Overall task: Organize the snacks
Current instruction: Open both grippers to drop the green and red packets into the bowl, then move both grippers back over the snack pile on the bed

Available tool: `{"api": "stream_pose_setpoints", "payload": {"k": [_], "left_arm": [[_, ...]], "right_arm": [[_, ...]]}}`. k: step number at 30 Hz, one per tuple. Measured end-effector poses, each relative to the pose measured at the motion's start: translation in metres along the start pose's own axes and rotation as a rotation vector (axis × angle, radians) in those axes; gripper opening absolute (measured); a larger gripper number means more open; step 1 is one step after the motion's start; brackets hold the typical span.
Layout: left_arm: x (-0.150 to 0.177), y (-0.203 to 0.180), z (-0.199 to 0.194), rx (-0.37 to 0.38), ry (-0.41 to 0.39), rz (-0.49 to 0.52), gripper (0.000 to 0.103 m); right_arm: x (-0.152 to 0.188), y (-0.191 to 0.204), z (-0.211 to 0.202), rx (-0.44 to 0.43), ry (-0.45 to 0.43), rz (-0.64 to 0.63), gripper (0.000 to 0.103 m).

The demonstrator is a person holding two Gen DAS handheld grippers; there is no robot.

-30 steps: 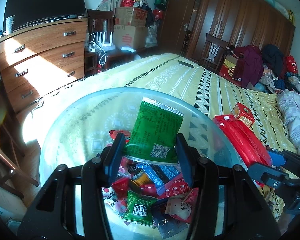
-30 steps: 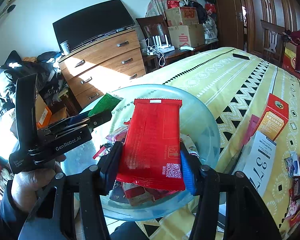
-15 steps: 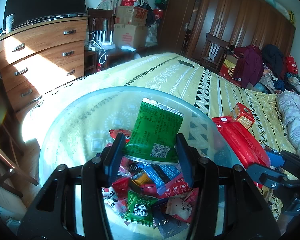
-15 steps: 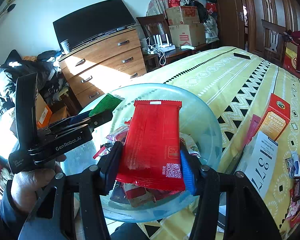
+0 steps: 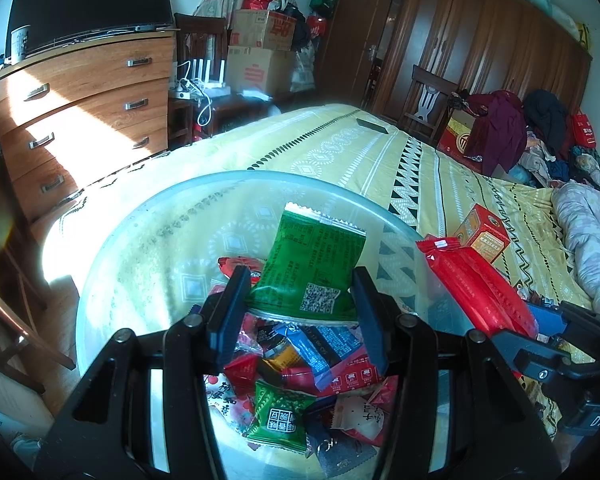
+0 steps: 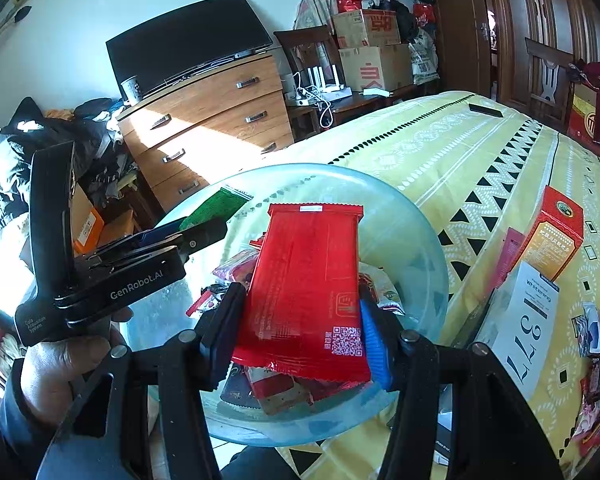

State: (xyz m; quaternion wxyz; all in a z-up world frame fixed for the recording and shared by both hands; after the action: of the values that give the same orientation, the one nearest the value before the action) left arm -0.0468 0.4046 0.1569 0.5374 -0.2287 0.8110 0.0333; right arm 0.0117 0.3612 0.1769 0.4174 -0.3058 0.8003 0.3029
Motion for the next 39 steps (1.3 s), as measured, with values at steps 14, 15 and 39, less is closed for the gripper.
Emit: {"api": "stream_pose_setpoints", "payload": {"k": [14,15,39], "left_arm": [[0.004,0.008,0.001,-0.001,0.023,-0.018,0.053],[0.005,0.009,0.001,-0.001,0.028,-0.020,0.056],[0.044,-0.242,-0.070,0.532,-0.023,0.241,0.103]], "right_arm": [[0.005,0.000,0.011,-0.019,0.029,0.018,0.060],[0.005,0.000,0.013,-0.022,0.032,0.023,0.061],[0.166,-0.217,-0.249,0.576,-0.065,0.279,0.087]]}}
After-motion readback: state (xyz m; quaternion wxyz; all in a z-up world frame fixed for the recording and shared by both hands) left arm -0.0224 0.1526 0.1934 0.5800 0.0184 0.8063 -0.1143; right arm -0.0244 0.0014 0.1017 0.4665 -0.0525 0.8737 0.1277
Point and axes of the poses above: each gripper's, at about its wrist camera, not at the fingertips, and z roughly the way its jaws point, y to its left, x to its underside, the point moved 6 cm from there along z, roughly the way its jaws point, and after that the axes turned 15 degrees about -y, right-handed, at the moved point
